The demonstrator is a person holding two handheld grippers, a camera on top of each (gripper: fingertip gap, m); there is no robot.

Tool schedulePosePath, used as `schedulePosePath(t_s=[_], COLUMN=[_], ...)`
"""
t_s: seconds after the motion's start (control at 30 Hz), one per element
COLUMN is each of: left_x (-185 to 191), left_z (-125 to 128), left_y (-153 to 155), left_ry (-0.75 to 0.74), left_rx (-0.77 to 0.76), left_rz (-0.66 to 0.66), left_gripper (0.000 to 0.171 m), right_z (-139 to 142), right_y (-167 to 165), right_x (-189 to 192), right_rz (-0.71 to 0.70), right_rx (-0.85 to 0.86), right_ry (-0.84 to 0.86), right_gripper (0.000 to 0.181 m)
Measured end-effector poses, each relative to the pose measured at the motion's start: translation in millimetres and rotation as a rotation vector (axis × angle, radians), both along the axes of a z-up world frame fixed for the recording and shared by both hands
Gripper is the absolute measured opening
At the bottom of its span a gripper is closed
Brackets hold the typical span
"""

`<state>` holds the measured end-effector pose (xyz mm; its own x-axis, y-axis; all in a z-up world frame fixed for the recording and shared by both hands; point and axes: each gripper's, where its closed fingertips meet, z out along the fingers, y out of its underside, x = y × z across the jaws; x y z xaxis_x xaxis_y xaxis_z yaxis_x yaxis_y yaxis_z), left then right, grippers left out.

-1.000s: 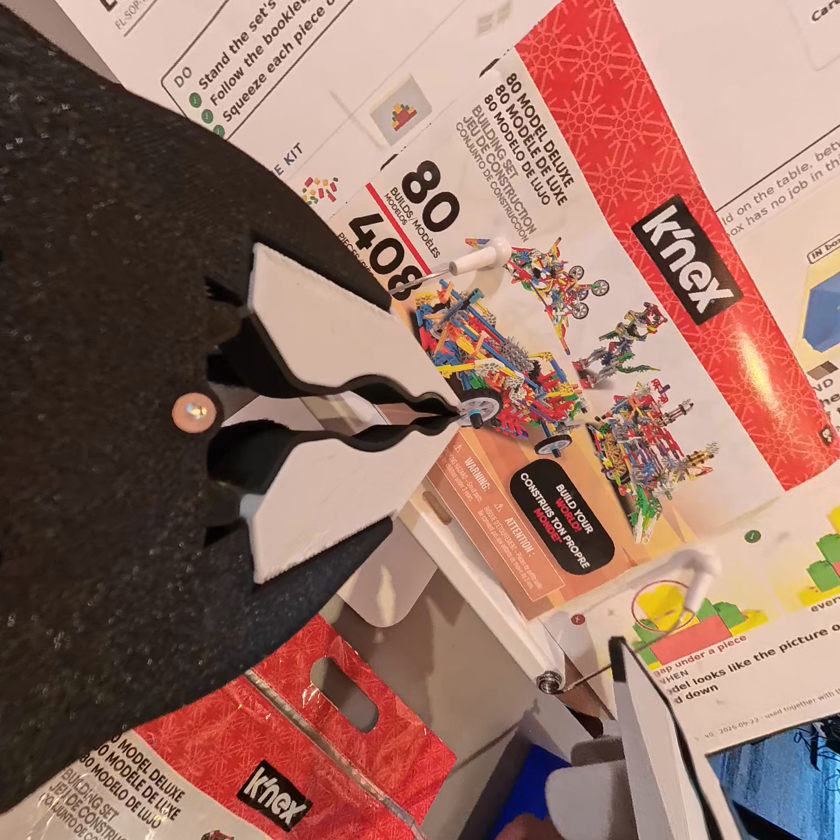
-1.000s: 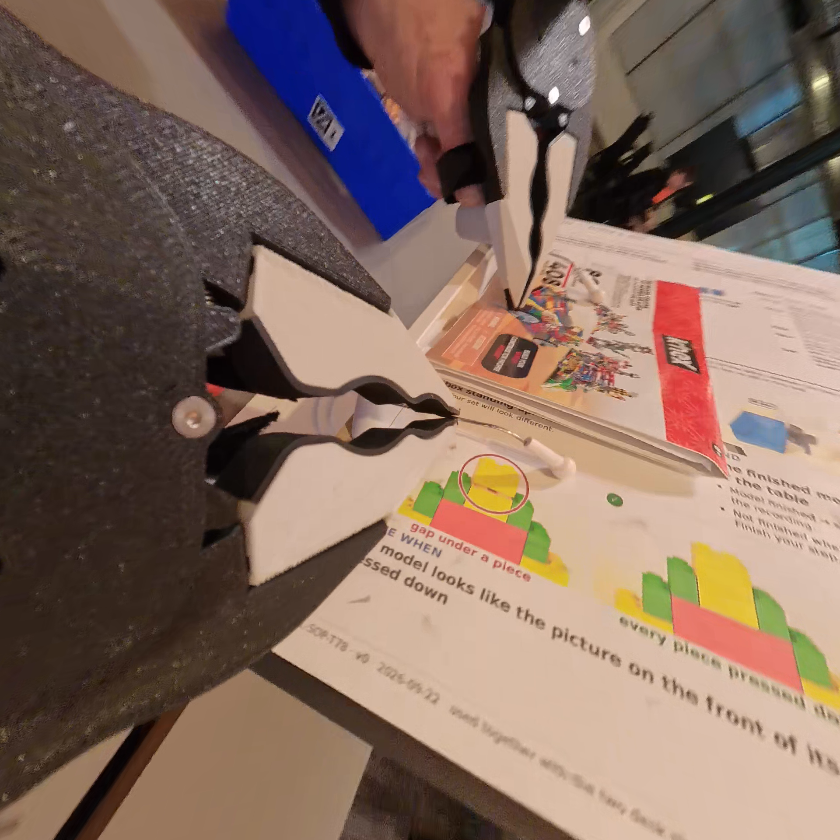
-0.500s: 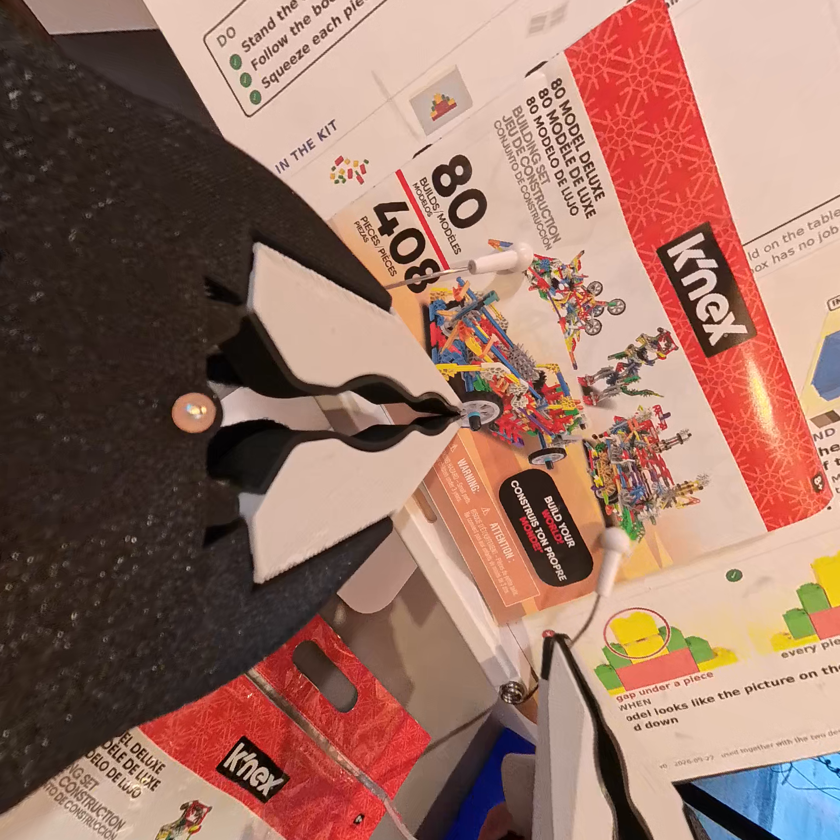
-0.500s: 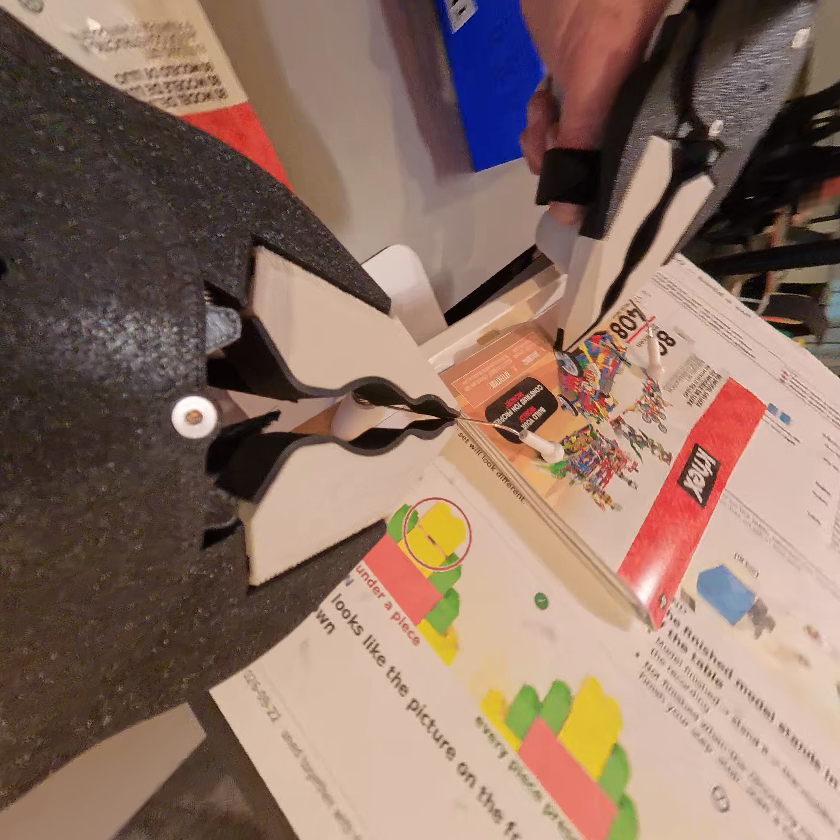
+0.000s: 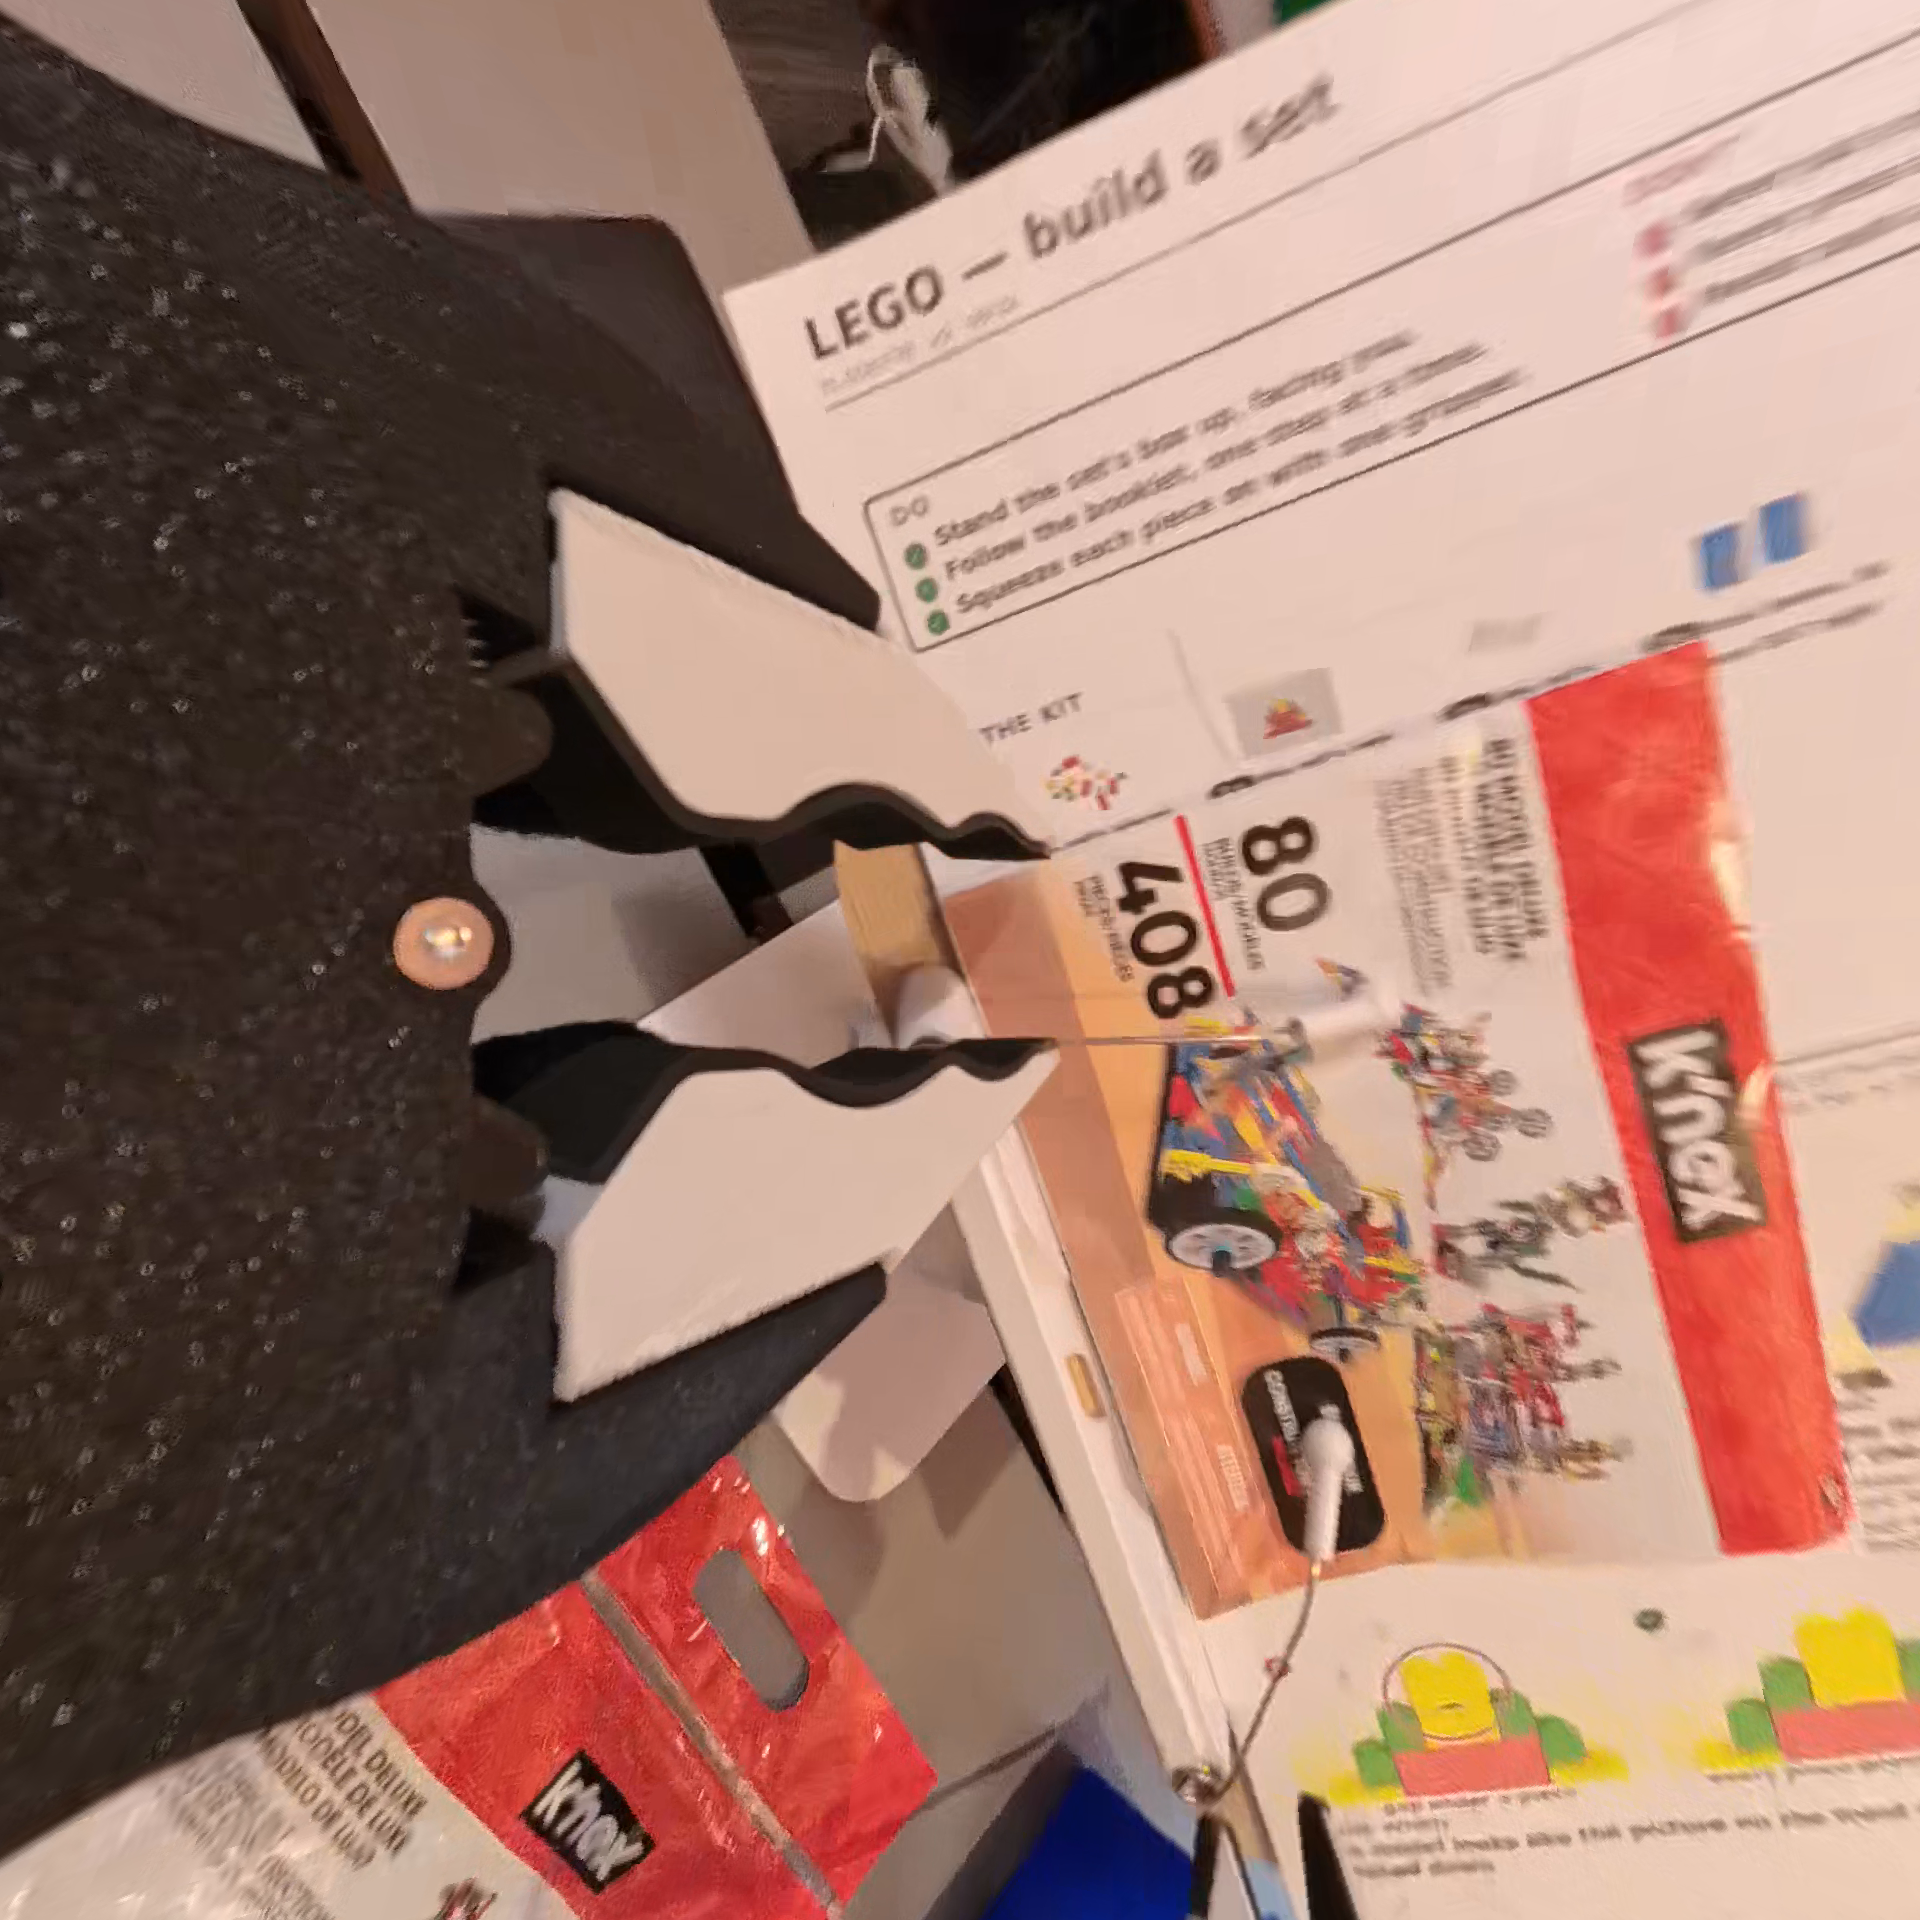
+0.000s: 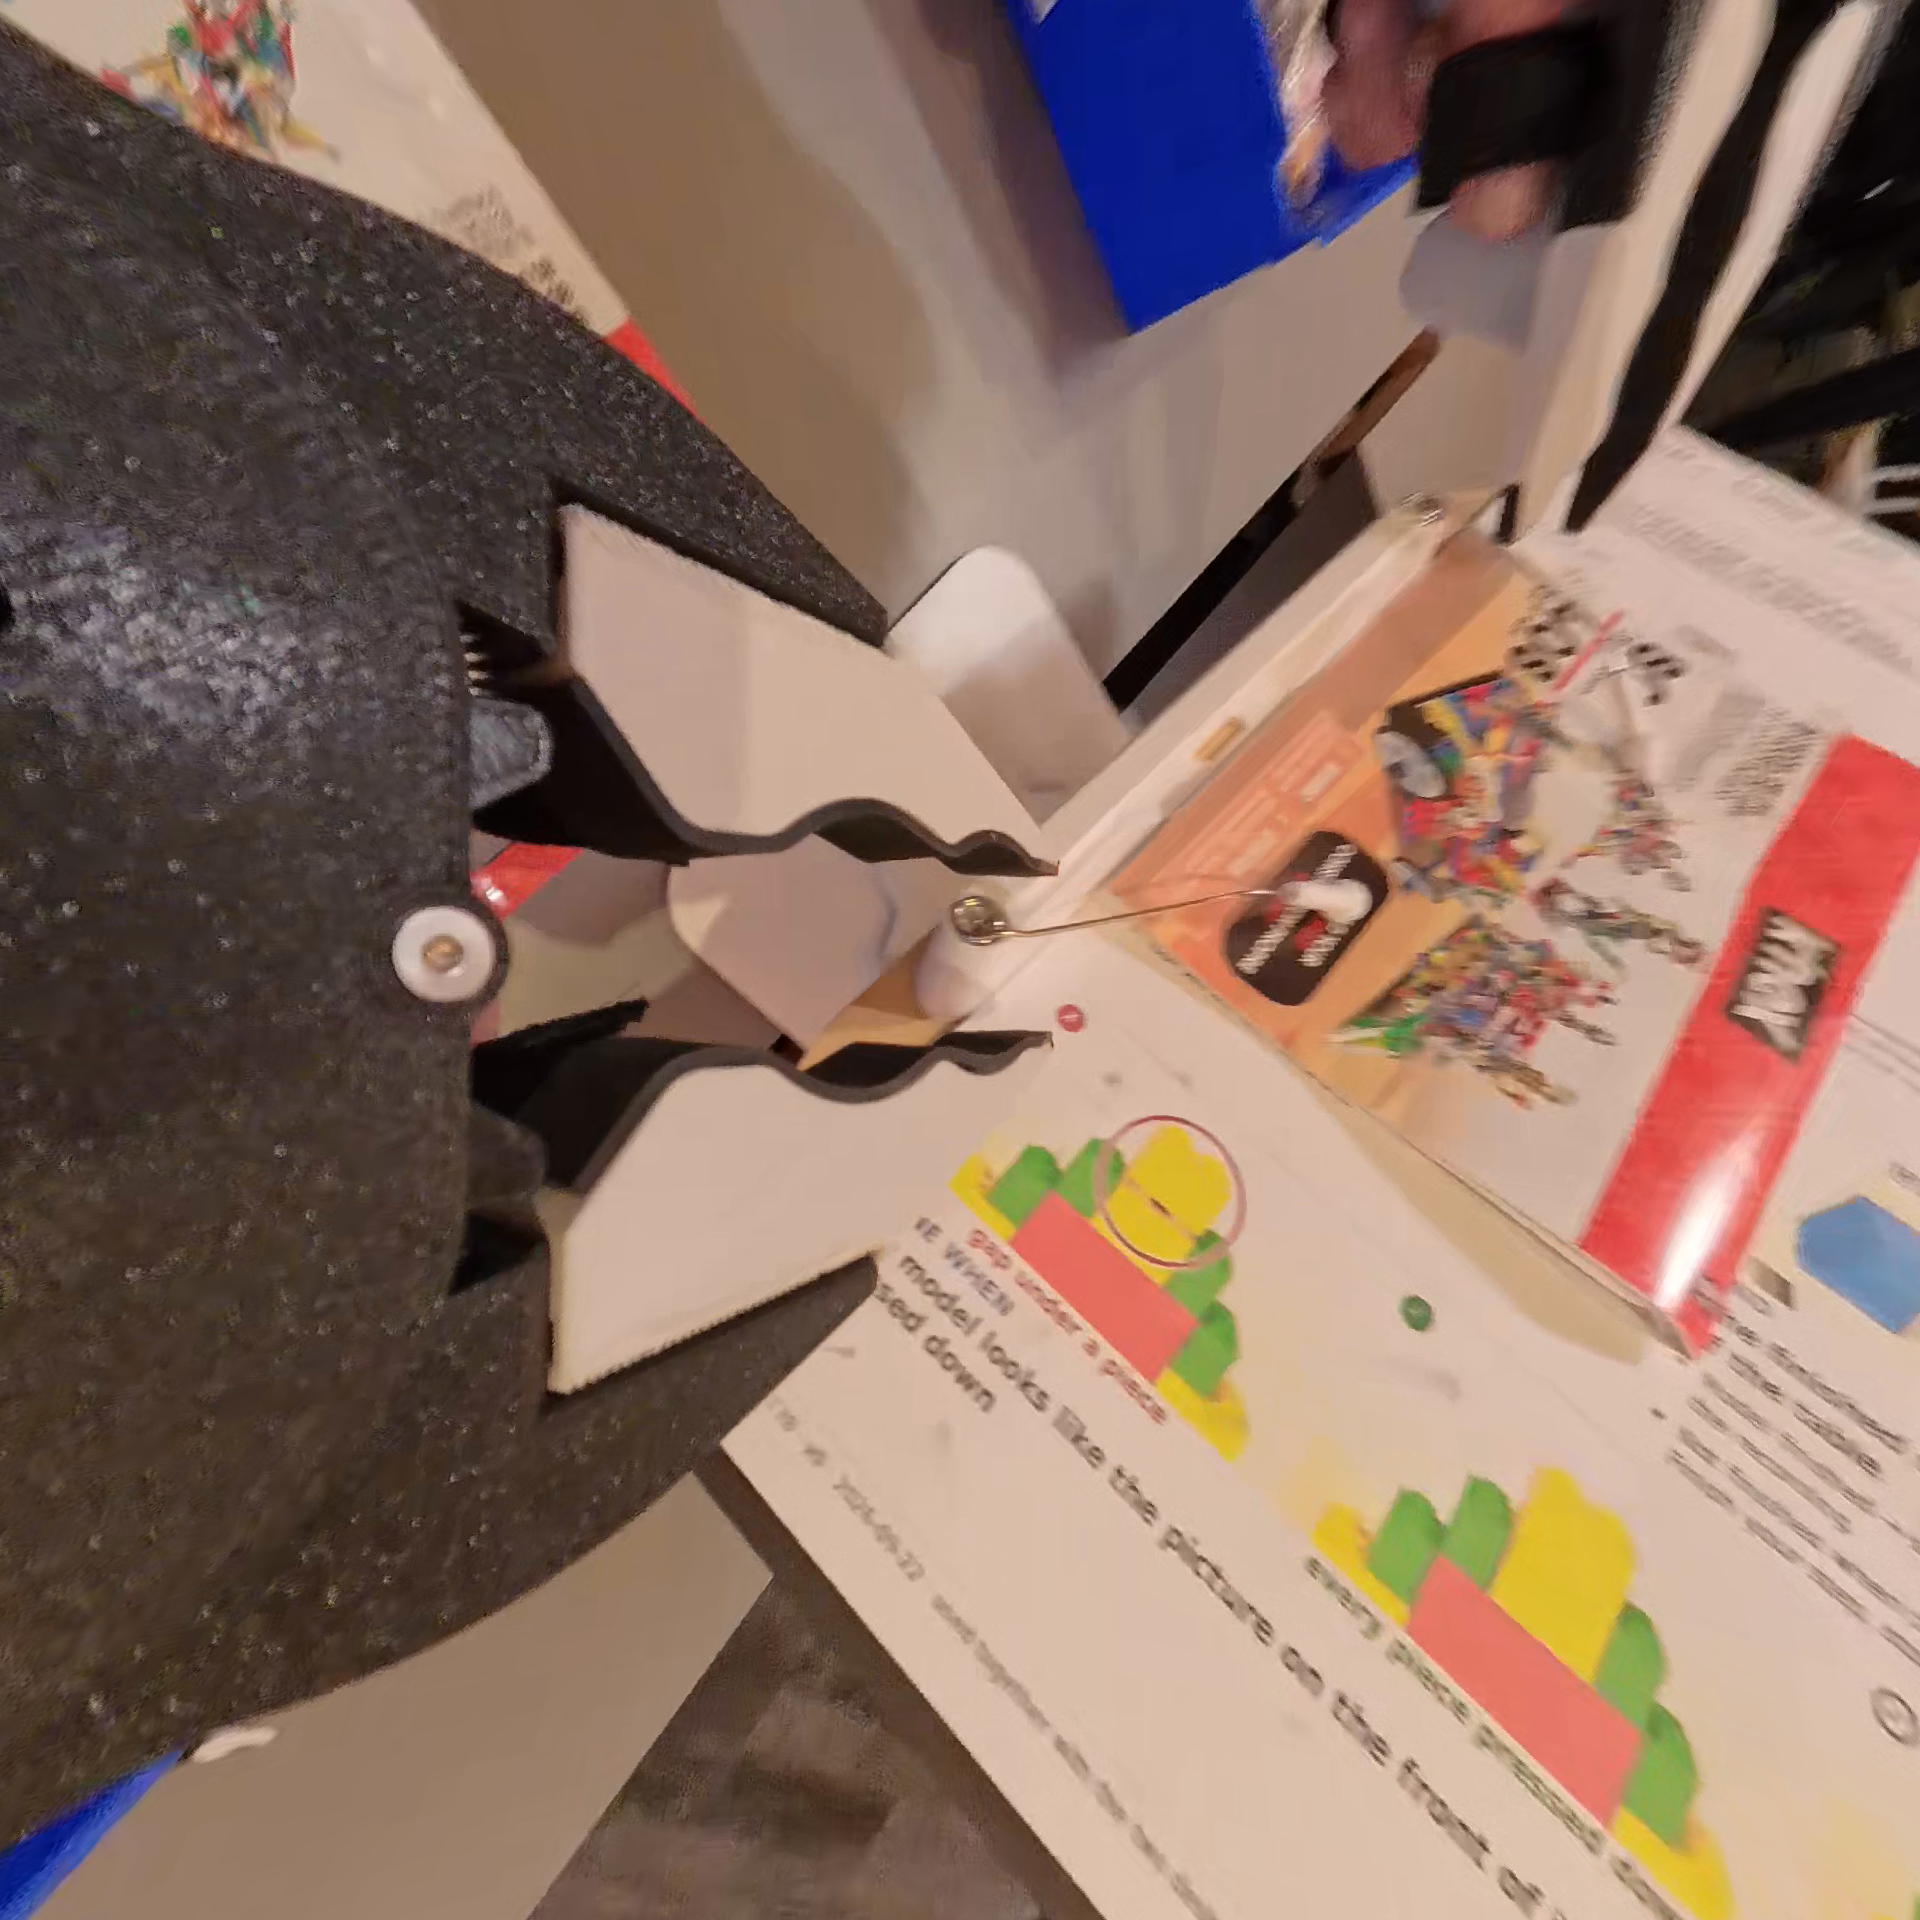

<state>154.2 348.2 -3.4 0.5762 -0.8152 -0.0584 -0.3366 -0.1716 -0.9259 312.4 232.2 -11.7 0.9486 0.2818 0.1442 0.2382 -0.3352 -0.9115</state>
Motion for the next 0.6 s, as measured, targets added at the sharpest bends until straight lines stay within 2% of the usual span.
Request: schedulePosePath(t_s=[0.07, 0.1, 0.13, 0.23, 0.57, 0.6], left_x=[4.5, 8.2, 11.1, 19.5, 24.0, 22.0], left_z=[-2.0, -6.4, -18.1, -17.3, -17.0, -15.5], left_y=[-4.7, -8.4, -10.8, -15.2, -27.6, -29.0], left_ry=[-0.057, -0.048, 0.003, -0.039, -0.028, -0.026], left_rx=[-0.055, -0.079, -0.105, -0.083, -0.073, -0.063], left_rz=[-0.046, -0.072, -0.083, -0.087, -0.108, -0.104], left_gripper=[0.021, 0.018, 0.017, 0.004, 0.007, 0.016], right_z=[-9.4, -7.1, -7.3, -7.8, -8.6, -8.2], right_y=[0.7, 2.0, 3.0, 3.6, 8.6, 7.4], right_x=[1.0, 2.2, 2.8, 3.9, 11.6, 12.1], right_rz=[-0.015, -0.028, -0.030, -0.012, -0.053, -0.059], right_rx=[-0.007, 0.010, 0.003, -0.010, -0.054, -0.059], right_ry=[-0.055, -0.044, -0.034, -0.011, -0.023, -0.024], right_gripper=[0.022, 0.013, 0.013, 0.012, 0.002, 0.003])
